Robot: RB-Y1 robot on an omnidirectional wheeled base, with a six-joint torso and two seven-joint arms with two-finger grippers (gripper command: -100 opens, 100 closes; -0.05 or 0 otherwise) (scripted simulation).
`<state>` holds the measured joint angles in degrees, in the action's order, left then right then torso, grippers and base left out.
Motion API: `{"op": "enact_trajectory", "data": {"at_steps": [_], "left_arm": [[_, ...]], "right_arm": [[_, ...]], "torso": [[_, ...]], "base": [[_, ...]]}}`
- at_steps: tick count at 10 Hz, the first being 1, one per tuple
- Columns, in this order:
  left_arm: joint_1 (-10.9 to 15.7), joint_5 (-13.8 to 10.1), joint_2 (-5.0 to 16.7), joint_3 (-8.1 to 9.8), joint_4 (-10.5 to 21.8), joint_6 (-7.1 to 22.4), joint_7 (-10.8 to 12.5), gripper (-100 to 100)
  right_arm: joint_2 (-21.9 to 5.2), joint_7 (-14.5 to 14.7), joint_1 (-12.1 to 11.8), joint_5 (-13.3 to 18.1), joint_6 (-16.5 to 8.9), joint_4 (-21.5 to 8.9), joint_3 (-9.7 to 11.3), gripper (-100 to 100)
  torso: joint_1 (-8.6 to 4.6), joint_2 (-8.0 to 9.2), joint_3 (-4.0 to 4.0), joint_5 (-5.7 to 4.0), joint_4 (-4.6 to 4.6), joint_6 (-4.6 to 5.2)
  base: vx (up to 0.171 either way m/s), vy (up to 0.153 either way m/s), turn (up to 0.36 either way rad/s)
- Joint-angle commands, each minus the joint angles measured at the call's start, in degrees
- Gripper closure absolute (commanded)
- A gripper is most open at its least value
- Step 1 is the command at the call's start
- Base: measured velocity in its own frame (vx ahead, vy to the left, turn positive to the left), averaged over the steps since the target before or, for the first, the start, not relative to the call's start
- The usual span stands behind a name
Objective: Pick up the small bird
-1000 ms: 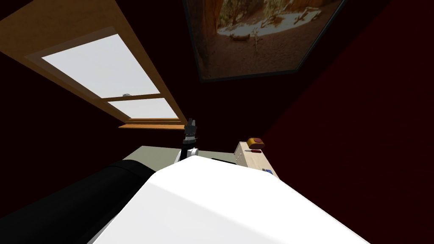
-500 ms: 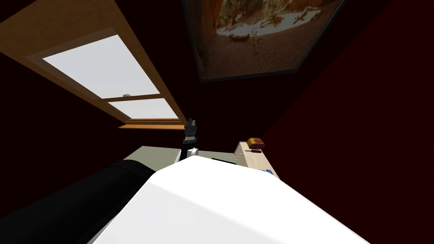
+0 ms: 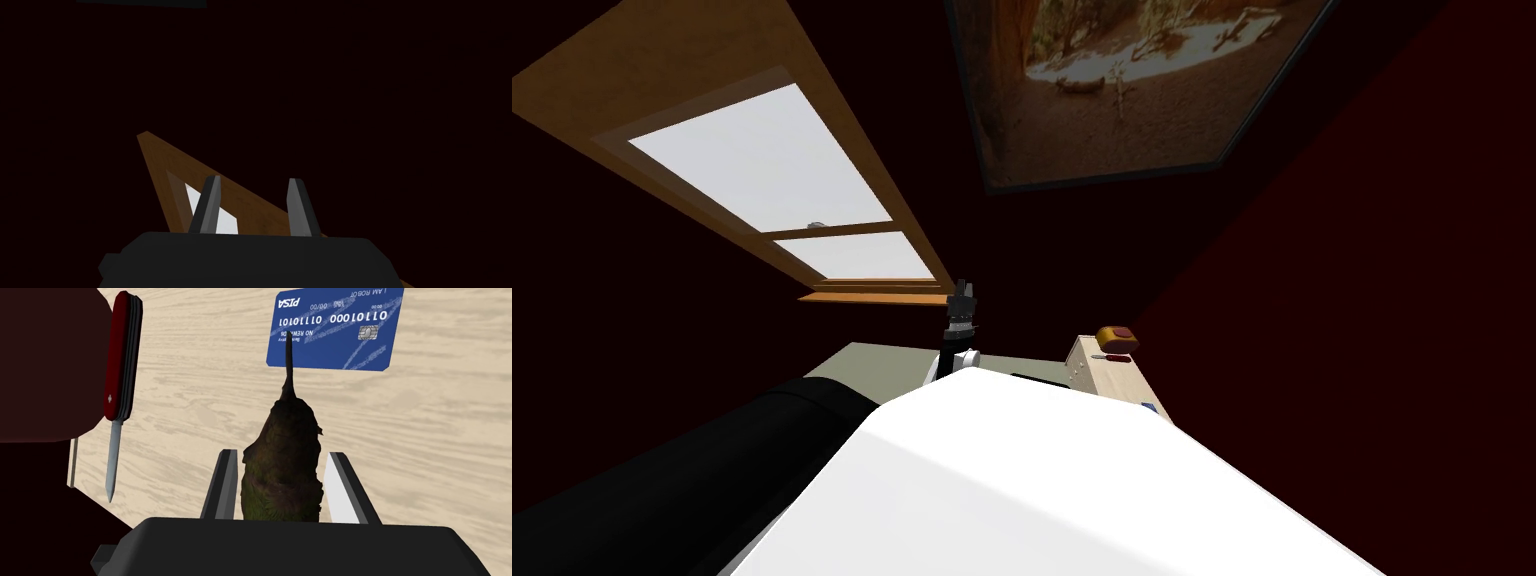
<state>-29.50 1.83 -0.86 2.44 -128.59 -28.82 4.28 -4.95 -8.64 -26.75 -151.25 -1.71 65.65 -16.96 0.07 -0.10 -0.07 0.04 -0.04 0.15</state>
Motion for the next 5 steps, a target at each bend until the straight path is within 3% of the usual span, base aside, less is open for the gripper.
{"op": "enact_trajectory", "data": {"at_steps": [1, 3, 4, 5], "left_arm": [[0.0, 0.0, 0.0, 0.00, 0.0, 0.0, 0.0, 0], [0.0, 0.0, 0.0, 0.00, 0.0, 0.0, 0.0, 0], [0.0, 0.0, 0.0, 0.00, 0.0, 0.0, 0.0, 0], [0.0, 0.0, 0.0, 0.00, 0.0, 0.0, 0.0, 0]], "right_arm": [[-0.7, 0.2, -1.5, -1.6, 0.4, 1.4, 0.7, 100], [-1.4, 0.5, -3.4, -3.6, 1.2, 3.4, 1.6, 100], [-1.4, 0.4, -2.8, -3.1, 1.0, 2.7, 1.4, 100], [-1.4, 0.4, -3.0, -3.3, 1.1, 2.8, 1.5, 0]], "torso": [[0.00, 0.00, 0.00, 0.00, 0.00, 0.00], [0.09, 0.01, 0.01, 0.03, 0.02, -0.01], [0.12, 0.02, 0.02, 0.03, 0.02, -0.01], [0.06, 0.00, 0.01, 0.02, 0.03, -0.02]], "base": [[-0.005, 0.025, 0.052], [-0.005, 0.034, 0.052], [-0.003, 0.015, 0.003], [0.000, 0.000, 0.000]]}}
